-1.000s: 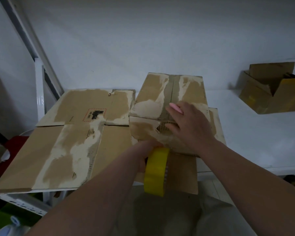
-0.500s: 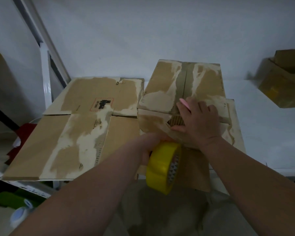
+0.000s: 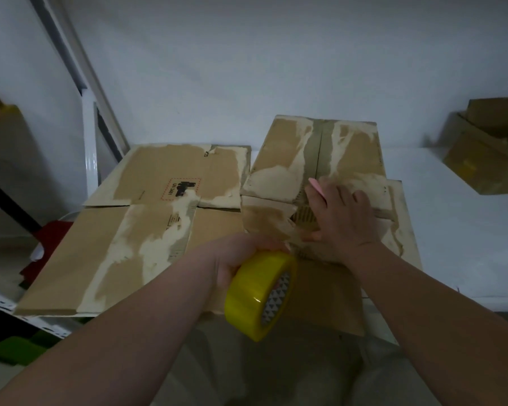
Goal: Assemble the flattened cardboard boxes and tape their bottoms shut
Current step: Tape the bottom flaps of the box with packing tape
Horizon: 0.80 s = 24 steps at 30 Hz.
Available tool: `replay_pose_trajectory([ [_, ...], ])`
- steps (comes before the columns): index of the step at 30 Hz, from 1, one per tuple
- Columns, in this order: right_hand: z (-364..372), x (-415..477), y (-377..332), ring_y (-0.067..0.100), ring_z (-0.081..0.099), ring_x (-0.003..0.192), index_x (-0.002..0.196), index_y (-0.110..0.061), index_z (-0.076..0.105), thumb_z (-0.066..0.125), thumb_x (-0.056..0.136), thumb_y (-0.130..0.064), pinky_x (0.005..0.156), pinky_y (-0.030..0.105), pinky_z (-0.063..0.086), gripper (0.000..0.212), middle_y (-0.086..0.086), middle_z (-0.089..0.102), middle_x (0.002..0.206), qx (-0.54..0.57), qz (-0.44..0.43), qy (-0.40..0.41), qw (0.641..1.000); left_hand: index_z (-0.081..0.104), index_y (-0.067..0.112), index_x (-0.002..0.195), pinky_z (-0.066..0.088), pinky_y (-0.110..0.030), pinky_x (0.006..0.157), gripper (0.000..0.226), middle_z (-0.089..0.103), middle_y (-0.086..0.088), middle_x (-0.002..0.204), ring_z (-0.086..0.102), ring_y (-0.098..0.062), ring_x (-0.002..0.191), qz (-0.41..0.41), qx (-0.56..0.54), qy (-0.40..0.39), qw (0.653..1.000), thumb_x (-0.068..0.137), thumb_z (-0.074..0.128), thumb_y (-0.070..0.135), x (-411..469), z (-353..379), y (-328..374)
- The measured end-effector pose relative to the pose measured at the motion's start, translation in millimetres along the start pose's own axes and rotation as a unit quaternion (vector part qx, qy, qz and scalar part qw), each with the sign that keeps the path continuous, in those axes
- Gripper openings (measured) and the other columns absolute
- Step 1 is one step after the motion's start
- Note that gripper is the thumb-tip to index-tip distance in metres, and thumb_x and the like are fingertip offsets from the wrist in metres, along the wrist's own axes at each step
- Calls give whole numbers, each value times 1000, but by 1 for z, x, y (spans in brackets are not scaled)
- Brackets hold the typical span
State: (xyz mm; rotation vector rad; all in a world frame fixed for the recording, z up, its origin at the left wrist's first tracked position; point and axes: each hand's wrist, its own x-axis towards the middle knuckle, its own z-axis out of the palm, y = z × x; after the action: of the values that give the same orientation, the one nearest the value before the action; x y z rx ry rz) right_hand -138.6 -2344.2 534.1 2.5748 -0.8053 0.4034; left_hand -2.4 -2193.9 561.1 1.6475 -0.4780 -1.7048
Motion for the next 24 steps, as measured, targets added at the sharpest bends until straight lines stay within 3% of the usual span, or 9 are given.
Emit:
replay_pose_trajectory([
  [3,-9,-1,2,32,59,93,127,-9,57,88,39,-59,71,38,46,105,14,54,125,13,17,-29,999,59,19,123,49,-51,95,57,65,-17,116,62,-37,106,37,4,39,999,71,75,35,-11,4,0],
  [6,-21,-7,2,35,59,98,119,-6,62,78,69,-46,76,42,49,66,17,58,118,138,28,73,987,66,21,110,56,-40,78,22,68,-12,100,65,-30,89,96,0,81,992,88,64,26,-19,9,-2],
  [8,-34,-18,-3,26,59,92,109,-6,67,60,84,-40,73,32,49,43,12,61,106,228,47,170,958,66,19,106,56,-38,72,15,68,-13,97,66,-28,81,132,-30,104,985,93,59,20,-23,14,-4],
  [9,-42,-24,-9,18,57,89,106,-9,68,56,88,-38,72,22,46,37,7,59,102,280,67,177,941,66,17,108,56,-40,74,16,68,-15,99,66,-29,81,152,-46,114,981,94,57,17,-23,17,-6],
  [12,-55,-40,-32,-8,49,86,106,-19,66,65,87,-32,70,2,37,23,-5,51,105,469,162,57,866,64,9,112,53,-43,80,20,66,-20,101,63,-31,84,199,-73,138,967,95,53,10,-22,25,-11],
  [14,-54,-43,-45,-8,51,94,112,-24,62,67,86,-33,75,8,42,29,-6,55,114,591,235,-62,769,64,9,109,54,-43,78,19,67,-20,98,64,-31,84,221,-83,138,962,95,52,9,-23,29,-14],
  [16,-52,-43,-52,5,56,98,114,-25,61,67,86,-34,76,21,46,30,-7,60,109,660,294,-102,684,66,13,102,55,-41,73,15,69,-15,90,66,-29,79,236,-75,134,960,94,54,10,-24,32,-17],
  [21,-46,-41,-67,18,60,92,96,-23,67,62,91,-33,77,31,51,13,-2,64,93,688,354,-73,630,67,17,100,54,-47,82,13,70,-15,95,67,-32,87,238,-47,138,960,93,57,12,-21,36,-29],
  [24,-46,-41,-74,21,60,85,90,-19,67,59,92,-34,69,31,49,17,3,64,88,698,392,-97,591,68,19,98,54,-49,83,13,70,-15,98,68,-32,90,240,-16,164,957,90,61,12,-18,36,-36],
])
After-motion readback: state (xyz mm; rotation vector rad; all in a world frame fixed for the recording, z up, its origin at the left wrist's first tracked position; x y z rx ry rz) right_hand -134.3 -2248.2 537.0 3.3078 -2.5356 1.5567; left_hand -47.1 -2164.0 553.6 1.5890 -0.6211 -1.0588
